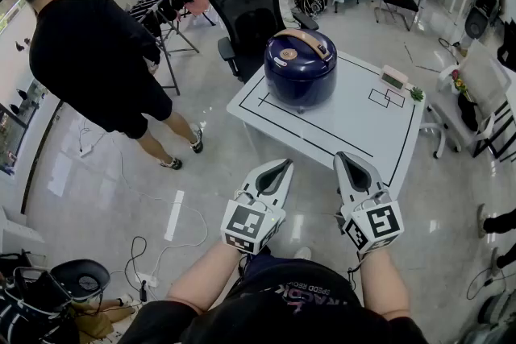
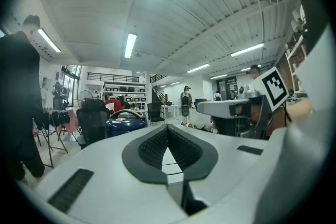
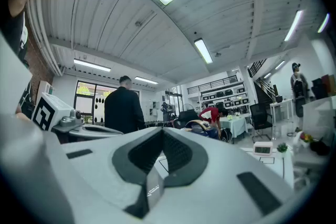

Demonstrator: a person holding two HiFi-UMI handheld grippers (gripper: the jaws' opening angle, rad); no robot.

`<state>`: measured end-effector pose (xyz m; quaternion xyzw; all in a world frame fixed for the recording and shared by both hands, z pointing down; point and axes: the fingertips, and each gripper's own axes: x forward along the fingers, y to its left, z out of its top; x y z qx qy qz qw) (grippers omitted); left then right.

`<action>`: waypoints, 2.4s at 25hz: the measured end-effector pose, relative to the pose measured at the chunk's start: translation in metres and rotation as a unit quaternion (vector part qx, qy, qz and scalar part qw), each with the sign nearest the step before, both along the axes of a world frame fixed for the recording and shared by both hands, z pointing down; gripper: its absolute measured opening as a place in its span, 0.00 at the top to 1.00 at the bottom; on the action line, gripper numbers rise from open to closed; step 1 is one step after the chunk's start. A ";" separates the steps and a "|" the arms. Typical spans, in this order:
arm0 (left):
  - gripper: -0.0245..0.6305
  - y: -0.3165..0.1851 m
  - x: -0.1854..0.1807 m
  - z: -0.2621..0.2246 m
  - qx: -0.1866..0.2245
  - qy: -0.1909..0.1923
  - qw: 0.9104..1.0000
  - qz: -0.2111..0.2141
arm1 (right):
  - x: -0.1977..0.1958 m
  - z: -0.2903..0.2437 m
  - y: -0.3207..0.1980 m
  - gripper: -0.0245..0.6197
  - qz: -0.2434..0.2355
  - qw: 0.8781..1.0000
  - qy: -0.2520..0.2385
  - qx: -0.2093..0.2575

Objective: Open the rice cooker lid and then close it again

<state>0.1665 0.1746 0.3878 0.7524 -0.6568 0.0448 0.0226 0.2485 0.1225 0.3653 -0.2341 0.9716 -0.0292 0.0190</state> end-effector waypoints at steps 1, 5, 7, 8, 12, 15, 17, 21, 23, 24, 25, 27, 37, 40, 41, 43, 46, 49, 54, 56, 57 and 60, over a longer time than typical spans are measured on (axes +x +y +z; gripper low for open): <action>0.96 0.000 -0.001 -0.001 0.000 -0.001 1.000 0.000 | 0.000 0.001 0.000 0.96 0.001 1.000 -0.001 -0.001; 0.96 0.002 -0.005 -0.003 0.001 -0.002 1.000 -0.002 | -0.005 0.000 0.002 0.96 0.000 1.000 -0.001 -0.002; 0.96 0.002 -0.007 -0.003 0.001 -0.002 1.000 -0.003 | -0.006 -0.001 0.002 0.96 -0.001 1.000 -0.003 -0.003; 0.96 0.001 -0.007 -0.003 0.000 -0.003 1.000 -0.003 | -0.007 -0.001 0.001 0.96 -0.001 1.000 -0.004 -0.005; 0.96 0.000 -0.014 -0.008 0.003 -0.007 1.000 -0.006 | -0.012 -0.005 -0.002 0.96 -0.002 1.000 -0.018 -0.009; 0.96 -0.005 -0.024 -0.011 0.005 -0.013 1.000 -0.011 | -0.019 -0.008 -0.007 0.96 0.000 1.000 -0.023 -0.006; 0.96 -0.009 -0.030 -0.011 0.004 -0.017 1.000 -0.009 | -0.023 -0.009 -0.011 0.96 0.005 1.000 -0.024 -0.002; 0.84 -0.018 -0.046 -0.012 0.003 -0.025 1.000 -0.001 | -0.034 -0.013 -0.020 0.94 0.015 0.999 -0.037 -0.004; 0.74 -0.026 -0.058 -0.013 0.002 -0.030 1.000 0.002 | -0.041 -0.017 -0.027 0.82 0.020 0.999 -0.046 -0.004; 0.65 -0.030 -0.065 -0.014 0.002 -0.034 0.999 0.001 | -0.044 -0.020 -0.031 0.77 0.026 0.998 -0.048 -0.002; 0.55 -0.034 -0.072 -0.015 0.002 -0.040 0.999 0.000 | -0.047 -0.022 -0.036 0.72 0.033 0.998 -0.050 -0.001; 0.47 -0.042 -0.086 -0.018 0.004 -0.049 0.999 0.000 | -0.053 -0.028 -0.047 0.70 0.051 0.997 -0.054 -0.001; 0.45 -0.089 -0.152 -0.022 0.008 -0.049 0.998 0.038 | -0.089 -0.039 -0.099 0.70 0.120 0.992 -0.050 0.003; 0.45 -0.104 -0.171 -0.024 0.013 -0.045 0.998 0.048 | -0.103 -0.038 -0.107 0.70 0.132 0.990 -0.043 0.006; 0.45 -0.109 -0.176 -0.023 0.014 -0.044 0.998 0.052 | -0.107 -0.037 -0.110 0.70 0.136 0.990 -0.040 0.007; 0.45 -0.118 -0.185 -0.022 0.015 -0.042 0.997 0.063 | -0.116 -0.037 -0.115 0.70 0.146 0.989 -0.038 0.009; 0.45 -0.128 -0.196 -0.020 0.016 -0.041 0.996 0.081 | -0.126 -0.036 -0.120 0.70 0.162 0.986 -0.038 0.008; 0.45 -0.134 -0.208 -0.021 0.018 -0.042 0.994 0.096 | -0.139 -0.037 -0.122 0.70 0.175 0.984 -0.039 0.009; 0.45 -0.138 -0.223 -0.022 0.021 -0.047 0.991 0.122 | -0.157 -0.039 -0.119 0.70 0.195 0.980 -0.041 0.012; 0.45 -0.139 -0.227 -0.024 0.024 -0.048 0.990 0.130 | -0.161 -0.040 -0.118 0.70 0.202 0.978 -0.041 0.014; 0.45 -0.140 -0.228 -0.025 0.026 -0.047 0.990 0.133 | -0.163 -0.041 -0.117 0.70 0.205 0.978 -0.041 0.015; 0.45 -0.142 -0.232 -0.028 0.030 -0.044 0.989 0.138 | -0.166 -0.045 -0.115 0.70 0.210 0.977 -0.039 0.018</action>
